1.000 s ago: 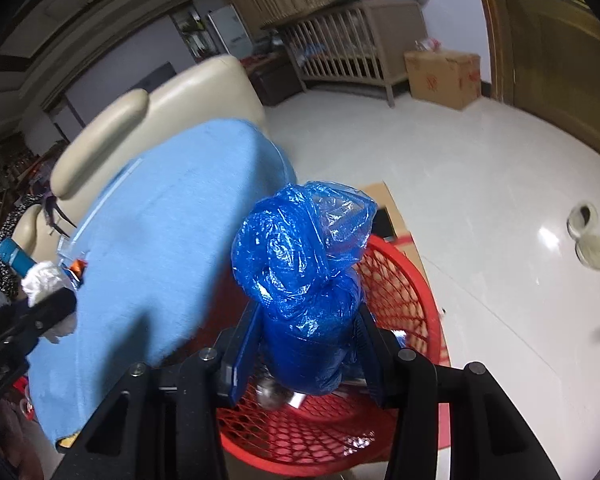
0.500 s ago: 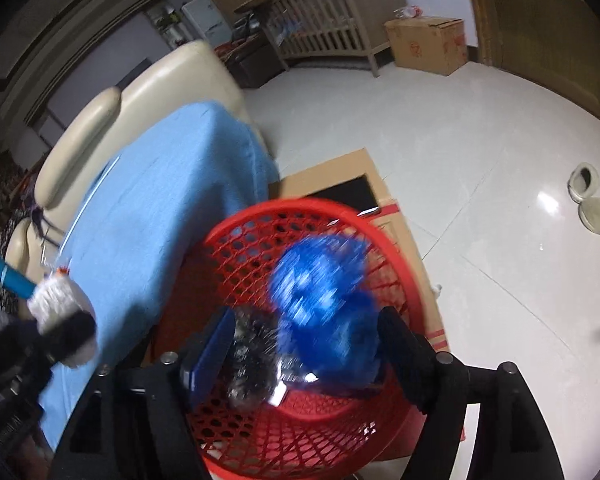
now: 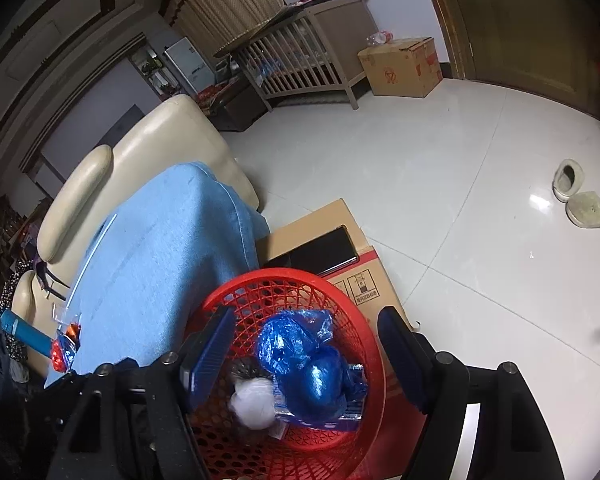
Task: Collect trash
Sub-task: 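Open both tools to drop the blue bag and white tissue into the basket, then move both open tools back over the table toward the remaining trash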
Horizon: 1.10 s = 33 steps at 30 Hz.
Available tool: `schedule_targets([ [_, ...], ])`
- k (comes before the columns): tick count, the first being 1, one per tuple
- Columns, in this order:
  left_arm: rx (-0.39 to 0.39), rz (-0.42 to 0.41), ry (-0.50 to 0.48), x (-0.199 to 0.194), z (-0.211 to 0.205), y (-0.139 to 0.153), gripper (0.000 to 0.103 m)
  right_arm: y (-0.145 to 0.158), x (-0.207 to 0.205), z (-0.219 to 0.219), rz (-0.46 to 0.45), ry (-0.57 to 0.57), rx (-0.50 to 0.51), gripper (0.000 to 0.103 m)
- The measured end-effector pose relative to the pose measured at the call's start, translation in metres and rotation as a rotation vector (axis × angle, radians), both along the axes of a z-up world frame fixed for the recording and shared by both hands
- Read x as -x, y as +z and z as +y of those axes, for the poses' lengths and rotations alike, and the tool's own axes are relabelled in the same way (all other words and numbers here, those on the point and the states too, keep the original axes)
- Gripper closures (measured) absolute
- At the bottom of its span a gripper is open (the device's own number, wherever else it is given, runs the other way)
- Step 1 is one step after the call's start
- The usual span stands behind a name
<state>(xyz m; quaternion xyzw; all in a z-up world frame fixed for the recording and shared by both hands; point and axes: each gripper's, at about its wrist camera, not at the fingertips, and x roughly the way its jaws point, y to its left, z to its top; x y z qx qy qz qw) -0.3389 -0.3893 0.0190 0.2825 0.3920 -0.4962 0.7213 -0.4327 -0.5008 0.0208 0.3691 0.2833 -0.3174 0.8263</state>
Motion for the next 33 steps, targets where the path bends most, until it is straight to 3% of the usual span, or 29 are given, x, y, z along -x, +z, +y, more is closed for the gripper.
schedule_targets([
  [13,0.153,0.028,0.227,-0.08,0.073,0.037,0.027,0.02,-0.046,0.024,0.014,0.074,0.047,0.026],
  [23,0.213,0.076,0.474,-0.145,0.171,0.029,0.027,0.029,-0.123,0.076,0.06,0.236,0.09,0.026],
  [33,0.273,0.102,0.654,-0.189,0.259,0.02,0.027,0.043,-0.202,0.155,0.107,0.418,0.158,0.026],
])
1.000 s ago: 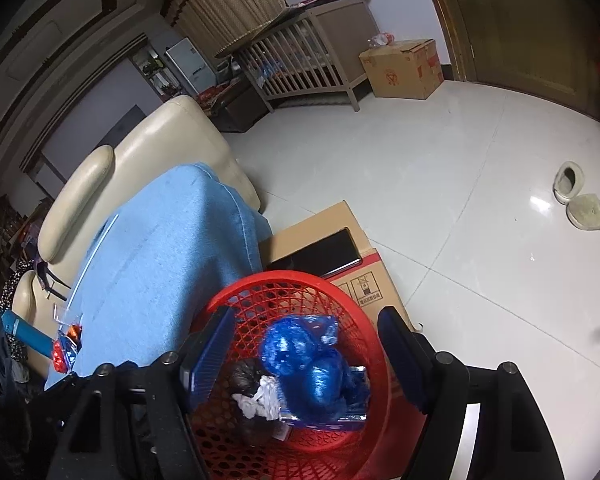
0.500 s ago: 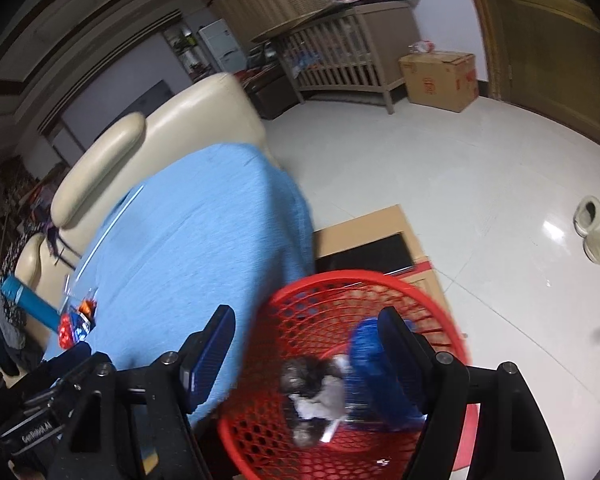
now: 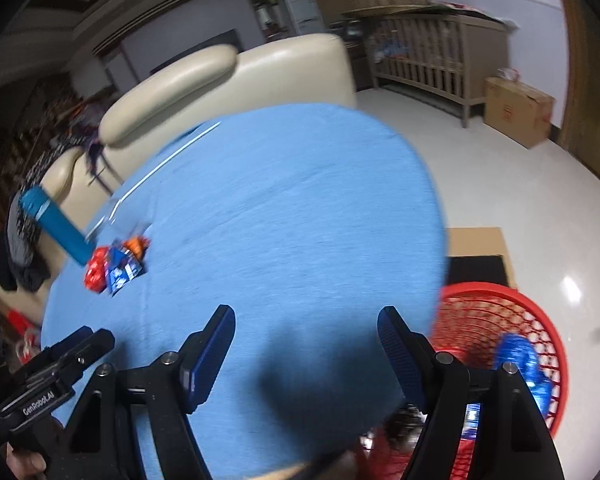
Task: Collect trash
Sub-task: 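Move both open tools back over the table toward the remaining trash, then grasp the blue snack wrapper with the right tool while the left tool grasps the red bag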
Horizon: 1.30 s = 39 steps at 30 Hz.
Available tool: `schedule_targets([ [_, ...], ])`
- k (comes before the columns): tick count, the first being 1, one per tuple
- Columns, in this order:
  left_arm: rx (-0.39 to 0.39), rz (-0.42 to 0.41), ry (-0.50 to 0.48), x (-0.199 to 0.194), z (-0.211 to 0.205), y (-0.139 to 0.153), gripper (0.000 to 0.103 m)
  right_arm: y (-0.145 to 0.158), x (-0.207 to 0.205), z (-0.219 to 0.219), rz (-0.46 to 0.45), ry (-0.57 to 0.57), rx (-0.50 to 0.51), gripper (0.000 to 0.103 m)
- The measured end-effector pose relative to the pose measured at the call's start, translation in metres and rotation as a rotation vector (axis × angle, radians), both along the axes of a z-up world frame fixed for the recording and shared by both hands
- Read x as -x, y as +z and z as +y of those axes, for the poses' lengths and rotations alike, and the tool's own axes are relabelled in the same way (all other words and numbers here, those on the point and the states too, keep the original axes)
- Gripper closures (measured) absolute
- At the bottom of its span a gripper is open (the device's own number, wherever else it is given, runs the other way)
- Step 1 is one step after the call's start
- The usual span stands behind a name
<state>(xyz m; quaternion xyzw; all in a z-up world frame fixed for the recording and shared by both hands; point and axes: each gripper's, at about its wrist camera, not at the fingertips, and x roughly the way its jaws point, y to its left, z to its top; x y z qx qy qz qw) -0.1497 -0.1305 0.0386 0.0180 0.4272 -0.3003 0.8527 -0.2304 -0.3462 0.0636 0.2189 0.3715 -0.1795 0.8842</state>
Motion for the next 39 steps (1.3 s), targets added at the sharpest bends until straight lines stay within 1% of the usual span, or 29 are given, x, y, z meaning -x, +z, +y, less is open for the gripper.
schedule_targets([
  [7,0.01,0.028,0.14,-0.025,0.061,-0.012,0.027,-0.007,-0.05,0.056,0.036,0.13,0.019,0.026],
  [10,0.017,0.031,0.182,-0.031,0.074,-0.013,0.027,-0.008,-0.065,0.073,0.046,0.175,0.023,0.026],
  [13,0.025,0.033,0.205,-0.035,0.091,-0.016,0.027,-0.009,-0.09,0.094,0.054,0.239,0.02,0.026],
  [20,0.034,0.053,0.236,-0.041,0.106,-0.021,0.027,-0.006,-0.147,0.133,0.053,0.375,0.055,0.026],
  [26,0.033,0.067,0.266,-0.049,0.121,-0.025,0.027,-0.003,-0.198,0.145,0.044,0.434,0.05,0.026],
  [31,0.026,0.078,0.295,-0.057,0.132,-0.028,0.027,-0.011,-0.244,0.152,0.062,0.463,0.042,0.026],
  [35,0.016,0.085,0.307,-0.064,0.137,-0.029,0.027,-0.019,-0.271,0.159,0.079,0.473,0.039,0.026],
  [37,0.012,0.086,0.308,-0.067,0.138,-0.028,0.027,-0.026,-0.278,0.159,0.094,0.477,0.035,0.027],
  [38,0.007,0.085,0.308,-0.069,0.138,-0.028,0.027,-0.03,-0.281,0.161,0.104,0.484,0.028,0.029],
  [39,0.003,0.082,0.307,-0.071,0.138,-0.027,0.027,-0.033,-0.282,0.162,0.107,0.496,0.022,0.049],
])
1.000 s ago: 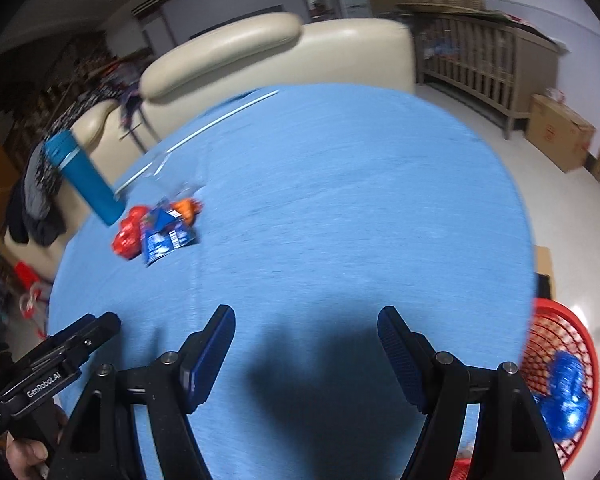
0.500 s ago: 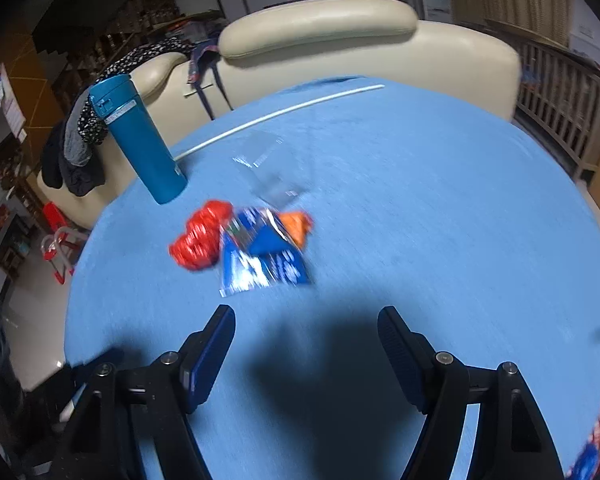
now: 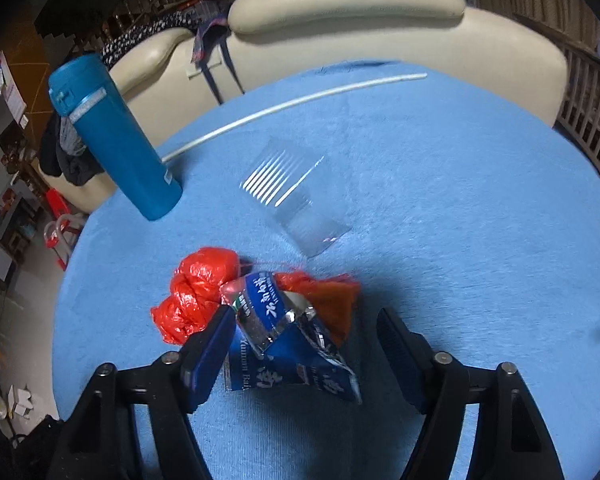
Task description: Collect trash
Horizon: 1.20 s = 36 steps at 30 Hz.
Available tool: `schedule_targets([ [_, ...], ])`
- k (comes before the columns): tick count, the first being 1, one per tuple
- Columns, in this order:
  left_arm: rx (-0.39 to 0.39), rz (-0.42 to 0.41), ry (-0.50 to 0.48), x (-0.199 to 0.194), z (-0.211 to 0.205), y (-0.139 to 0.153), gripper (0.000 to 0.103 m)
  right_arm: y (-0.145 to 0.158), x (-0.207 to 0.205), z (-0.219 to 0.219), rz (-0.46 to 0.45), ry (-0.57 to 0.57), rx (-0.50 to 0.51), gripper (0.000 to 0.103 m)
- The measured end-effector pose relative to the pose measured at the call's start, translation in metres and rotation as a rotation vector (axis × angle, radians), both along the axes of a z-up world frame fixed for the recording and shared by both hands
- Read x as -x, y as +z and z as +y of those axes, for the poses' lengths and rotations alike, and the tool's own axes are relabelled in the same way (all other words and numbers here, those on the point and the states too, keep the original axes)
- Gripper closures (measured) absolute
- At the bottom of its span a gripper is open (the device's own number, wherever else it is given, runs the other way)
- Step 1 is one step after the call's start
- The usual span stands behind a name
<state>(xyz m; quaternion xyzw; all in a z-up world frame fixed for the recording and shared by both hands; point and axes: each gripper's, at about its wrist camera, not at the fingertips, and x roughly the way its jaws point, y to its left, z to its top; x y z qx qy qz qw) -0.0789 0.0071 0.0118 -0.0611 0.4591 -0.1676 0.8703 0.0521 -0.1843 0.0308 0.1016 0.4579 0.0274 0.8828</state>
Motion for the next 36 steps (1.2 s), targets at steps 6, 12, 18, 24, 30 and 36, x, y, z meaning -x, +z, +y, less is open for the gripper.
schedule_targets([
  [6,-0.019,-0.019,-0.015,-0.014,-0.011,0.009,0.027,0.004,0.009,0.014,-0.028,0.079,-0.012,0.078],
  [12,-0.022,-0.061,-0.031,-0.039,-0.028,0.025,0.027,0.003,0.037,0.002,-0.034,0.083,-0.065,0.082],
  [18,-0.045,-0.074,-0.071,-0.066,-0.058,0.029,0.027,0.006,0.071,-0.03,-0.053,0.011,-0.13,0.082],
  [24,-0.075,-0.037,-0.086,-0.094,-0.086,0.018,0.027,0.006,0.099,-0.058,-0.066,-0.059,-0.172,0.082],
  [30,-0.157,-0.015,-0.09,-0.107,-0.098,-0.003,0.062,0.006,0.115,-0.076,-0.071,-0.103,-0.206,0.082],
  [36,-0.172,-0.028,-0.093,-0.079,-0.093,0.009,0.062,0.007,0.126,-0.082,-0.087,-0.123,-0.239,0.082],
])
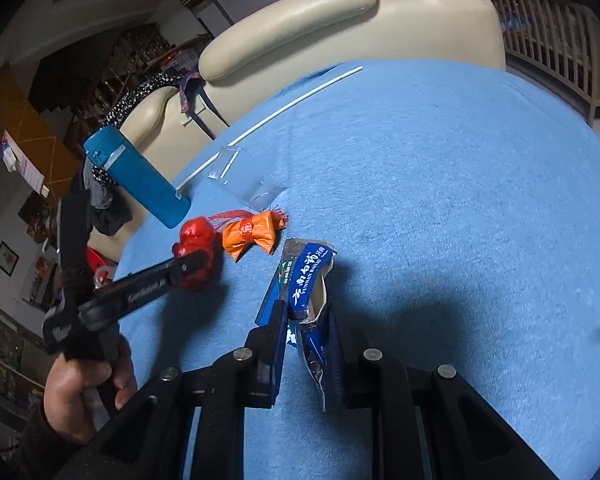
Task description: Collect trash
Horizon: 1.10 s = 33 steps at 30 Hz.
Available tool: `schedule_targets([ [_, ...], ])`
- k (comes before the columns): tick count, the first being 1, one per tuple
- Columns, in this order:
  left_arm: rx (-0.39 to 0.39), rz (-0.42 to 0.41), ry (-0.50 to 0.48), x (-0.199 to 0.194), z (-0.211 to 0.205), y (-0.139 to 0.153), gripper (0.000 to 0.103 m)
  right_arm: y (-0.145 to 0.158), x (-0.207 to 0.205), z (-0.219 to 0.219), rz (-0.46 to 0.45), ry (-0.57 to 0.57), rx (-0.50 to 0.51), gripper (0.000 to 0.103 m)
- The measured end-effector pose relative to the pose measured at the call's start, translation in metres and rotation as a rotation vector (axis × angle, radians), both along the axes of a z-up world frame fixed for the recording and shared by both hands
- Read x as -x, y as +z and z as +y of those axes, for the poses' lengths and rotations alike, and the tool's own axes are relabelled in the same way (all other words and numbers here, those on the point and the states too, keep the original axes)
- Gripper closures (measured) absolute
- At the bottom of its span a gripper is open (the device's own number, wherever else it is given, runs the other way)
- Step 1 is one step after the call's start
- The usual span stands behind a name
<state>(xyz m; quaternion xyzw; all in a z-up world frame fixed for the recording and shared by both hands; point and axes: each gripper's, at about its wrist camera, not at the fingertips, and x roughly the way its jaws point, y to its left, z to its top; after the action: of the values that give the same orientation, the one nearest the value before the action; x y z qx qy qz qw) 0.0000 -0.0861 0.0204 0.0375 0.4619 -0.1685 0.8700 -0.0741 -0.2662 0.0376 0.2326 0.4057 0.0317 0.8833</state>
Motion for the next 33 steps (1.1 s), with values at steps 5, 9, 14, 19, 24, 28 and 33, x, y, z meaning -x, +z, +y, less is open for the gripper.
schedule_targets([
  [5,0.015,-0.014,0.012,0.027,0.006,0.009,0.062,0.009,0.015,0.004,-0.023,-0.008,0.006,0.082],
  [9,0.02,-0.028,-0.002,0.049,0.005,0.018,0.062,0.016,0.029,0.003,-0.04,-0.028,0.013,0.082],
  [14,0.031,-0.056,-0.019,0.077,0.003,0.032,0.062,0.025,0.051,0.001,-0.061,-0.057,0.022,0.082],
  [19,0.037,-0.087,-0.037,0.099,0.0,0.044,0.062,0.032,0.074,-0.004,-0.079,-0.087,0.024,0.082],
  [24,0.041,-0.116,-0.054,0.115,-0.005,0.053,0.062,0.039,0.099,-0.011,-0.105,-0.115,0.025,0.082],
  [28,0.044,-0.138,-0.074,0.13,-0.012,0.062,0.062,0.046,0.12,-0.02,-0.128,-0.141,0.023,0.082],
  [33,0.047,-0.147,-0.098,0.143,-0.022,0.065,0.062,0.046,0.138,-0.029,-0.138,-0.162,0.026,0.082],
])
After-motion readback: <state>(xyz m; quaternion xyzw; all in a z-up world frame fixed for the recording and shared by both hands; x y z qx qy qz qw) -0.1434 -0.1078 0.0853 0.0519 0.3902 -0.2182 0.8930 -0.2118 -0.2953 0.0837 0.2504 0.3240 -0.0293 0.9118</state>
